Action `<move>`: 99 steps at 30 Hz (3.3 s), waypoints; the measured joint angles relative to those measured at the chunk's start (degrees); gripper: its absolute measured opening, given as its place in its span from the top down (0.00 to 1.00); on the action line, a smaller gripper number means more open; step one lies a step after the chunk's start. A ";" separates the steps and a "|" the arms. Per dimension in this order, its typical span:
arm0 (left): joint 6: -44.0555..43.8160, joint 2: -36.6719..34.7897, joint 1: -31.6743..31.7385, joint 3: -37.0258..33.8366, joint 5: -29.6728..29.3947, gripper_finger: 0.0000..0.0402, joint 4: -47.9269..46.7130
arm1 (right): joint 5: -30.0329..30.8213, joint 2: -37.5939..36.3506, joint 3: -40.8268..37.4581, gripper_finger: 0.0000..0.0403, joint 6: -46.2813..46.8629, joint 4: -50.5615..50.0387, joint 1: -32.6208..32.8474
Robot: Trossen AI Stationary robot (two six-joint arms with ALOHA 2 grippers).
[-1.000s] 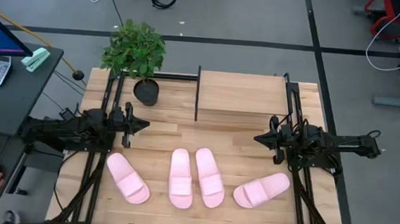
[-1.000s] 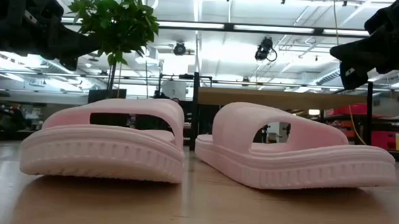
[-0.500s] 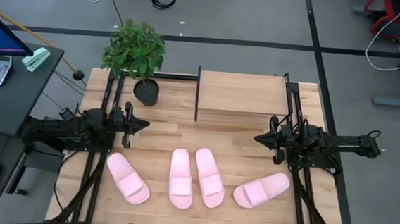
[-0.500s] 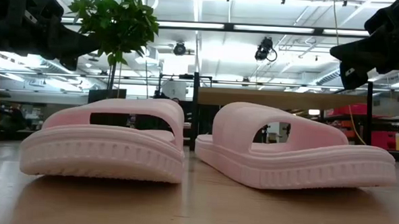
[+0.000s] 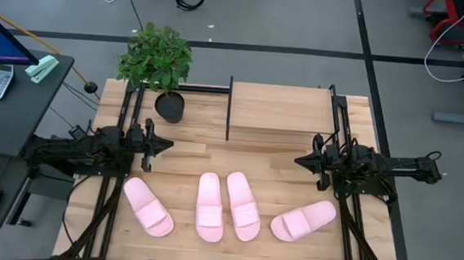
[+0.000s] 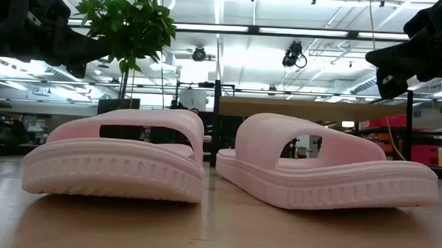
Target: Pick and place slides into the shelf
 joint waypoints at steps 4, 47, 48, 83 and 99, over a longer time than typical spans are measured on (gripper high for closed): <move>0.02 0.01 -0.01 -0.02 -0.02 0.94 -0.01 | -0.02 0.02 0.00 0.97 0.02 -0.02 -0.01; 0.00 0.01 -0.02 -0.01 -0.01 0.94 0.00 | -0.02 0.02 0.00 0.97 -0.02 -0.02 -0.01; 0.02 0.00 0.00 0.00 -0.02 0.94 0.00 | -0.02 0.02 0.00 0.97 -0.02 0.00 0.01; 0.01 0.00 -0.02 -0.01 -0.02 0.90 0.00 | 0.00 0.00 -0.01 0.97 0.00 0.00 -0.01; 0.00 0.02 -0.02 0.00 -0.02 0.92 0.00 | 0.00 0.01 -0.01 0.97 -2.73 -0.01 0.01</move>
